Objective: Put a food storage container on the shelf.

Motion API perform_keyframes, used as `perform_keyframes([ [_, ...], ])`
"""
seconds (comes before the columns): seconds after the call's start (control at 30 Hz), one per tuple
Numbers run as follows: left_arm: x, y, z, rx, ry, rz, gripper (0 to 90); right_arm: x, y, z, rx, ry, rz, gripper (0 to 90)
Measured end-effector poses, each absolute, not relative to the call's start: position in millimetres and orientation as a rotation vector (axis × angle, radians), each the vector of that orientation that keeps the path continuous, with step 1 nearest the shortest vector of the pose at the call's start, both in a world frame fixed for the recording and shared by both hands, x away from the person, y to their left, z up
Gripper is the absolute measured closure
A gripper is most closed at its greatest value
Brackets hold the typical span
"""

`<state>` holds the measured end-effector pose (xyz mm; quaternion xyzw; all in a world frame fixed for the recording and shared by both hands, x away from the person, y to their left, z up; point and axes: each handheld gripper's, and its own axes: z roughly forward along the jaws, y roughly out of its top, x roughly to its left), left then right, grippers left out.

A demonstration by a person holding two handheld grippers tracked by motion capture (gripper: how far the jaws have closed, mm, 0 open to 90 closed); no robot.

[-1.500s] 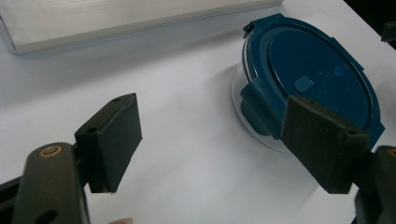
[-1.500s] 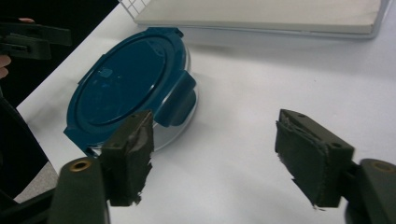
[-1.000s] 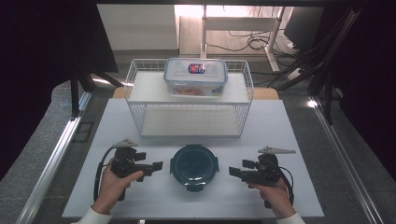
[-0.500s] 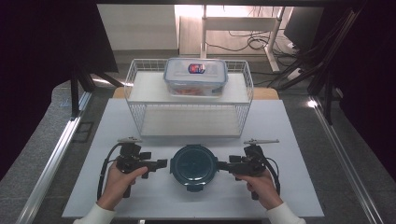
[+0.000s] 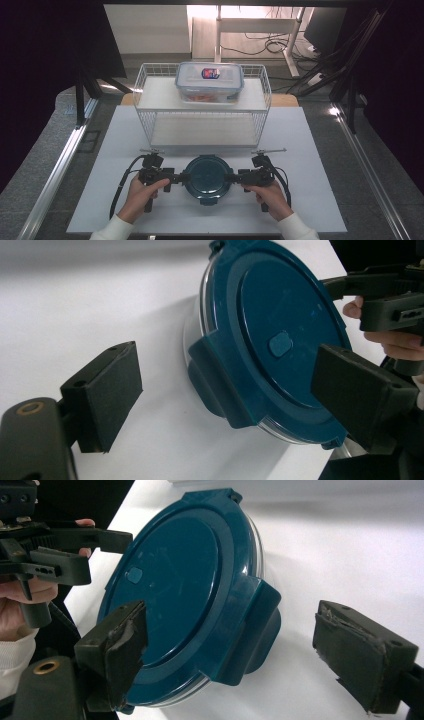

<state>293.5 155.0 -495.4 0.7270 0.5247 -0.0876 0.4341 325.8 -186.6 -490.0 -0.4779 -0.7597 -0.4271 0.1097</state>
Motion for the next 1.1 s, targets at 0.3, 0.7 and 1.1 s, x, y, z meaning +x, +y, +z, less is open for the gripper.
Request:
perform_keyframes([
  [0.3, 296.2, 147.0, -505.3, 1.765, 1.318, -0.328, 12.5, 326.8, -180.1, -496.8, -1.400, -2.206, -1.234, 14.1],
  [0.7, 298.3, 141.4, -515.8, 1.715, 1.323, -0.453, 19.7, 326.2, -172.0, -506.8, -1.382, -2.154, -1.191, 19.5],
  [1.1, 297.6, 143.8, -516.8, 1.695, 1.351, -0.485, 32.5, 331.2, -177.4, -510.5, -1.439, -1.991, -1.168, 31.4],
])
